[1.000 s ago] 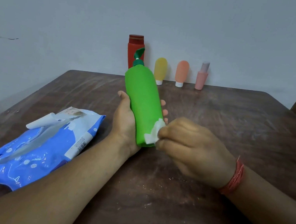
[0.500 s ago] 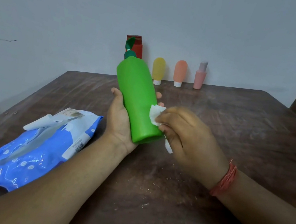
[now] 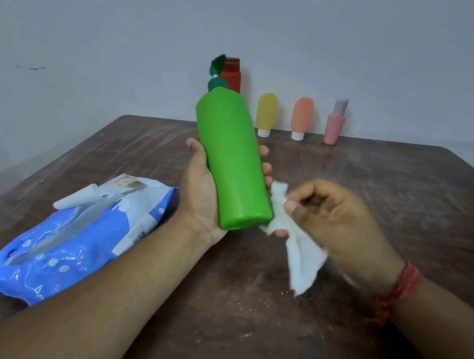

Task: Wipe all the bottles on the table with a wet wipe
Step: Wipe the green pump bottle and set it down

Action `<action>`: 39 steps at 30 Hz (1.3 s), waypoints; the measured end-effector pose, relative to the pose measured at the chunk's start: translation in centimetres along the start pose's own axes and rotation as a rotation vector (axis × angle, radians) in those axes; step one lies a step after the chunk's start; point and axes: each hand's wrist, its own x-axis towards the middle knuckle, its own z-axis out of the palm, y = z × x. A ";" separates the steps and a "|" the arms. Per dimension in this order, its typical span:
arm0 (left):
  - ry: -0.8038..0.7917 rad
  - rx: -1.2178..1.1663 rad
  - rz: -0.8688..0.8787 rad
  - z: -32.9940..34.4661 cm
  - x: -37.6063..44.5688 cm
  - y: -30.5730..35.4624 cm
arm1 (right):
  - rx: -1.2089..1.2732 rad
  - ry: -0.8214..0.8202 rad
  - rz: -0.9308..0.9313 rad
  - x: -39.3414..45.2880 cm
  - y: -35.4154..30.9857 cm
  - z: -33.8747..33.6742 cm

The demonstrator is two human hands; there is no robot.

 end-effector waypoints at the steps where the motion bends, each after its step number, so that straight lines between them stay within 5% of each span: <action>1: -0.031 0.041 -0.003 0.0 0.0 -0.1 | 0.023 0.056 -0.037 0.3 -0.2 -0.3; 8: -0.139 0.250 -0.039 0.5 -1.3 -1.3 | -0.322 0.216 -0.172 1.3 0.6 -1.3; 23: -0.133 0.276 0.112 0.2 -1.2 -0.3 | -0.297 0.150 -0.341 1.0 0.2 -2.3; 34: 0.196 0.623 0.389 -0.9 -3.9 -0.8 | -0.345 0.209 -0.262 1.3 0.6 -4.3; 39: 0.373 0.993 0.294 0.1 -8.4 -2.0 | -0.434 0.263 -0.222 1.8 1.4 -5.3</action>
